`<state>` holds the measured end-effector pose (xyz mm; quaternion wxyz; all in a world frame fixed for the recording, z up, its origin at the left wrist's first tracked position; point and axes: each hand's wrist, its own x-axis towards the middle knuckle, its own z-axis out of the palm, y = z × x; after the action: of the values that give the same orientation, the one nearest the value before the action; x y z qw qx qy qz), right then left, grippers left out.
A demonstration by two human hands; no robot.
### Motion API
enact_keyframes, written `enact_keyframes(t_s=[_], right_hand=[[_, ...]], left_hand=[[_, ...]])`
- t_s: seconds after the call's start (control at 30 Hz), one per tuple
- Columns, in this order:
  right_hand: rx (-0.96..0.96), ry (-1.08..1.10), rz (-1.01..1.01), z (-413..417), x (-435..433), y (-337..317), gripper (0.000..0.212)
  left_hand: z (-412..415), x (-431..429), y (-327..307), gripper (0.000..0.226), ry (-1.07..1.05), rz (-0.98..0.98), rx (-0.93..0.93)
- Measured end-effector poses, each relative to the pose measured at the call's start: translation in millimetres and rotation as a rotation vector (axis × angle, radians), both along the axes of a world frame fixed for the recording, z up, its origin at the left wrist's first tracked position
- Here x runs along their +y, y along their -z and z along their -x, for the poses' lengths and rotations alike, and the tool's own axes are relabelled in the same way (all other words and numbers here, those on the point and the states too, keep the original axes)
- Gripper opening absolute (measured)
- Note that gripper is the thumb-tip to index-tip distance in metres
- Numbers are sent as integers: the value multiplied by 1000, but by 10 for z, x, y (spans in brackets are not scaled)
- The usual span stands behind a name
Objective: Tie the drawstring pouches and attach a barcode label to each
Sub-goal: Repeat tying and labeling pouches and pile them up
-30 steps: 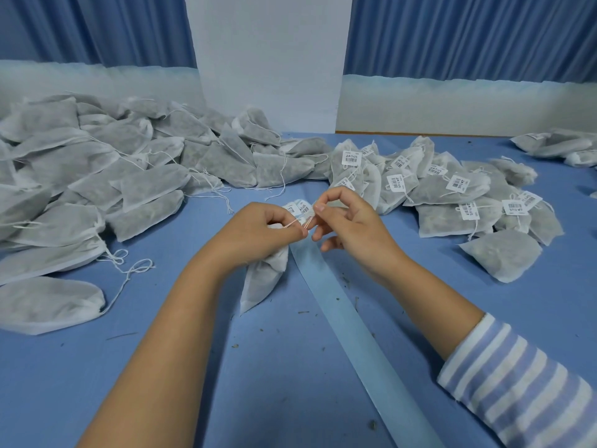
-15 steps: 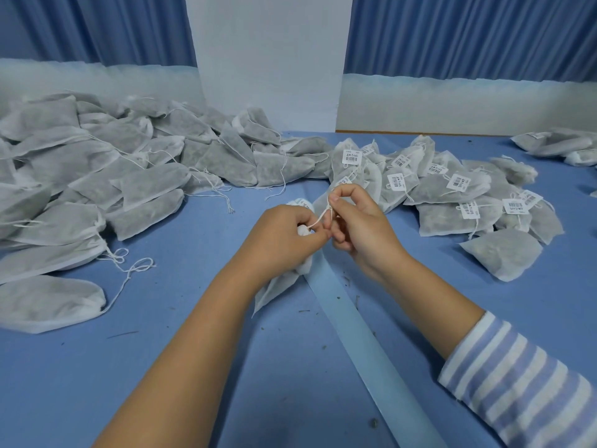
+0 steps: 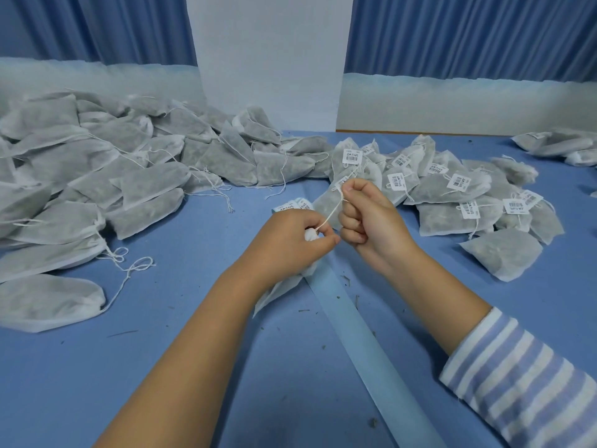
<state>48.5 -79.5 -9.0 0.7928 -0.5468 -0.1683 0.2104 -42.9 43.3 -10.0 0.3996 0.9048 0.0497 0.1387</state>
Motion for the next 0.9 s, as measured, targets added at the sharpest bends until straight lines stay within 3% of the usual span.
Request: enact_keyframes(t_s=[0.47,0.63,0.77,0.9], right_hand=[[-66,55,-1,-12,-10,-30,15],[-164,86,93,-3,-23,-36,8],[-204,116,111,13,-11,-56,12],[-299,140,157,36,-16,-76,12]], left_hand=[[-18,99,26,21,29,110,-38],[19,233,-33,34,48,251,145],[63,342,-66,42,143,557,328],[94,410,-48,13,96,406,257]])
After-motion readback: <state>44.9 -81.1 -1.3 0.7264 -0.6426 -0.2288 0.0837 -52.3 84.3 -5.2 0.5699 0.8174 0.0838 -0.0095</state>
